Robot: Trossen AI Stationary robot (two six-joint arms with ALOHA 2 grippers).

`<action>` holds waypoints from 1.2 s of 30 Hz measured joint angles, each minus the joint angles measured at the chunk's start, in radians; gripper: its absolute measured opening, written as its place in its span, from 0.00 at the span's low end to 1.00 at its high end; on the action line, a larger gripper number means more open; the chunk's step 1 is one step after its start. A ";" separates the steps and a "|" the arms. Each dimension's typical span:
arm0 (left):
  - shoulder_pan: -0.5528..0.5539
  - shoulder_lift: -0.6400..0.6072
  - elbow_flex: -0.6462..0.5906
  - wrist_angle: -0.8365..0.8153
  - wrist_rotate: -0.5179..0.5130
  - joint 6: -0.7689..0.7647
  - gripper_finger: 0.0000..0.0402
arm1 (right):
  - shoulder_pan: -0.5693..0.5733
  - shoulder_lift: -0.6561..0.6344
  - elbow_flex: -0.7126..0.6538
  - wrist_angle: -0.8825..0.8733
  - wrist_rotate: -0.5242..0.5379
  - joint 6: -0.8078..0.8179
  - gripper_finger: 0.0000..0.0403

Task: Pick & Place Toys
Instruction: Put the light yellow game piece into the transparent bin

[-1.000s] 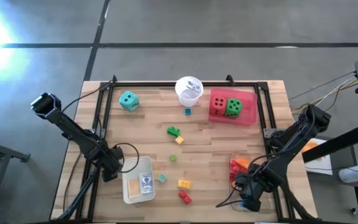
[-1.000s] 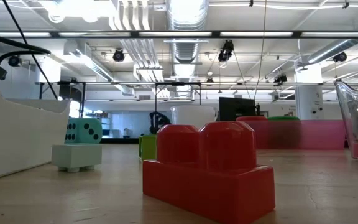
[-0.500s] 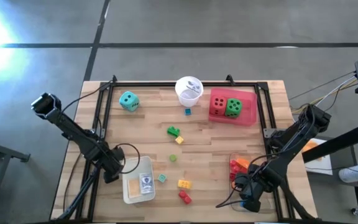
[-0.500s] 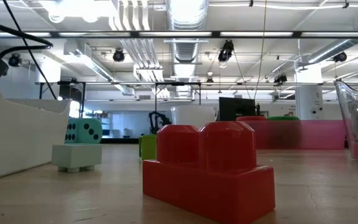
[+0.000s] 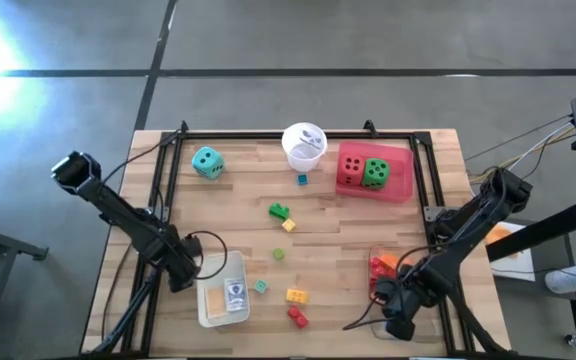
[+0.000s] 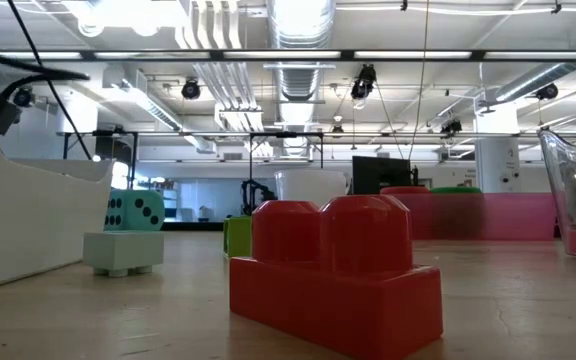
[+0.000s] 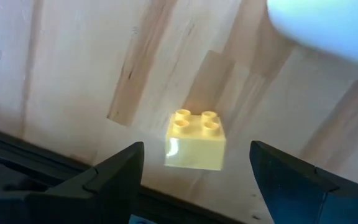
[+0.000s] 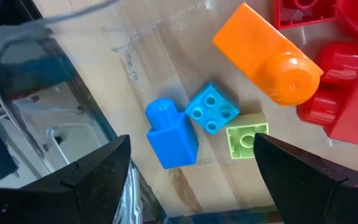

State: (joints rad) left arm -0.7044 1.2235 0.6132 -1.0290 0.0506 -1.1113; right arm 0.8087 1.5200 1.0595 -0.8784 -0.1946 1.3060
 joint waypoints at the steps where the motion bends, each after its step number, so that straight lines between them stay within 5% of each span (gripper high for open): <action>1: 0.000 0.017 0.000 -0.001 0.002 0.016 0.73 | -0.004 0.000 0.000 0.002 -0.001 0.000 0.83; 16: 0.000 0.182 0.003 0.076 -0.021 0.093 0.72 | -0.044 0.000 0.000 0.024 -0.071 0.003 0.83; 28: 0.000 0.185 0.003 0.083 -0.009 0.146 0.40 | -0.048 0.000 0.000 0.030 -0.072 0.008 0.83; 36: 0.001 0.185 0.004 0.083 -0.003 0.171 0.35 | -0.048 0.000 0.000 0.030 -0.071 -0.004 0.83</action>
State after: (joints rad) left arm -0.7036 1.4082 0.6170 -0.9459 0.0471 -0.9401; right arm 0.7605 1.5196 1.0595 -0.8482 -0.2657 1.3022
